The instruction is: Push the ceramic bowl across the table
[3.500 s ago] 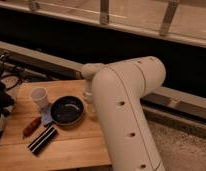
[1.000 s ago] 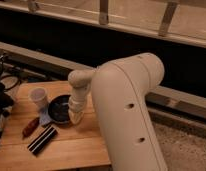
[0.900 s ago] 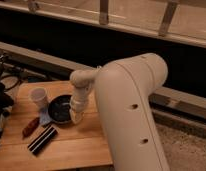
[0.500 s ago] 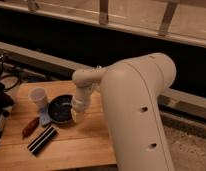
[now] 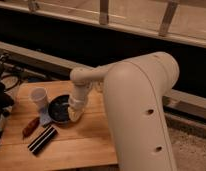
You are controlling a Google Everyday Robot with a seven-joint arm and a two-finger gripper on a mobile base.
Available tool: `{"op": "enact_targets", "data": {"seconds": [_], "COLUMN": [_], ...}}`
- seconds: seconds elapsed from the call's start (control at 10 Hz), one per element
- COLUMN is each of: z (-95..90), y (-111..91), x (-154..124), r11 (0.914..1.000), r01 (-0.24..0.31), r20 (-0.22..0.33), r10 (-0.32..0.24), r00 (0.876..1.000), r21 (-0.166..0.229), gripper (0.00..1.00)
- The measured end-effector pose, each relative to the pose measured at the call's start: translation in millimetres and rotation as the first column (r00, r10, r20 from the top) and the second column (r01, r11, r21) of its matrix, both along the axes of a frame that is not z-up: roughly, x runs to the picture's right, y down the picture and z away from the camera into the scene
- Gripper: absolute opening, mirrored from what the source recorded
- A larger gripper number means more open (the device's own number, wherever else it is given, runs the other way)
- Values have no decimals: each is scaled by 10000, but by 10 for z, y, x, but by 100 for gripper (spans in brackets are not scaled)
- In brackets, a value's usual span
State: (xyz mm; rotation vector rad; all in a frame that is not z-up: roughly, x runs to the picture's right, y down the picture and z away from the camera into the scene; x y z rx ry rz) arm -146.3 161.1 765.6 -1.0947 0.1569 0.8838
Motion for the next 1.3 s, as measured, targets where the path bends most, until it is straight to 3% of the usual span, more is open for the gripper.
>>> {"op": "enact_targets", "data": {"seconds": [0.4,0.7,1.3], "z": [-147,-178,-161], "y": [5,31,152], "x": [58,-135,22], "r11": [9995,9972,9913], "r01": [13,202,381], "r20": [-73,152,-464], "r10": [-10,-213,-325], "r00": [10000,9997,9984], "r21": [312,721,1261], "gripper": [0,0,0]}}
